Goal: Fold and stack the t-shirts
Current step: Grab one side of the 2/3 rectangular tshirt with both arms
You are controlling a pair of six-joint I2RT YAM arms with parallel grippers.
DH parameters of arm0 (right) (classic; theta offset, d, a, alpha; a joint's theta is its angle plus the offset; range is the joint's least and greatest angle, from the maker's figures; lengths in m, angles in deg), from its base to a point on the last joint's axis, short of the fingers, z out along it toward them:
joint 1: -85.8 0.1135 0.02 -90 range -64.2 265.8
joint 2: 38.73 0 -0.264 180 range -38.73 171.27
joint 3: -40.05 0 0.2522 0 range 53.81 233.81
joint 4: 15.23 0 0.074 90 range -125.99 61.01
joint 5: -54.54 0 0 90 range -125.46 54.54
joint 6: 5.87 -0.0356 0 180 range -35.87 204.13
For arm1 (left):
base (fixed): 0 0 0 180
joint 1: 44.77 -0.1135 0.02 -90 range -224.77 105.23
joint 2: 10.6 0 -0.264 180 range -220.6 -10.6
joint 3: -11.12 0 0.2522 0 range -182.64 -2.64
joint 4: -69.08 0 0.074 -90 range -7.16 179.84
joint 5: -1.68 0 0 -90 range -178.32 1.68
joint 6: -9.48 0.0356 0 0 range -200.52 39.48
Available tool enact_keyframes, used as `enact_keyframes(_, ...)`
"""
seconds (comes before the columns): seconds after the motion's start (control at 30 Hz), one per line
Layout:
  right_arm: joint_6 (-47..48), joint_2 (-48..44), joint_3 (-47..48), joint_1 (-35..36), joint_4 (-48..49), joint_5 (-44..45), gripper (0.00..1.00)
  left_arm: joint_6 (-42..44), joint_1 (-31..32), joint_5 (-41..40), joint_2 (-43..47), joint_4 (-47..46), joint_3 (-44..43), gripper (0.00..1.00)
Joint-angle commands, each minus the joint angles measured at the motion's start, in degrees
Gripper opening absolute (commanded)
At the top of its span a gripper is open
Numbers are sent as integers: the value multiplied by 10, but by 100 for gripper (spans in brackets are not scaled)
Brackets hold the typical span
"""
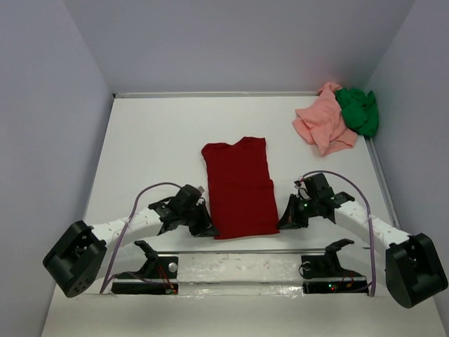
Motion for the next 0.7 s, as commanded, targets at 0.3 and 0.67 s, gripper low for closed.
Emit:
enact_keyframes(0.3, 13, -54, 98, 5, -122, 40, 0, -55, 57, -100, 20, 116, -136, 0)
enact_keyframes(0.67, 27, -16, 236, 5, -171, 52, 0, -27, 19, -152, 22, 255, -266, 0)
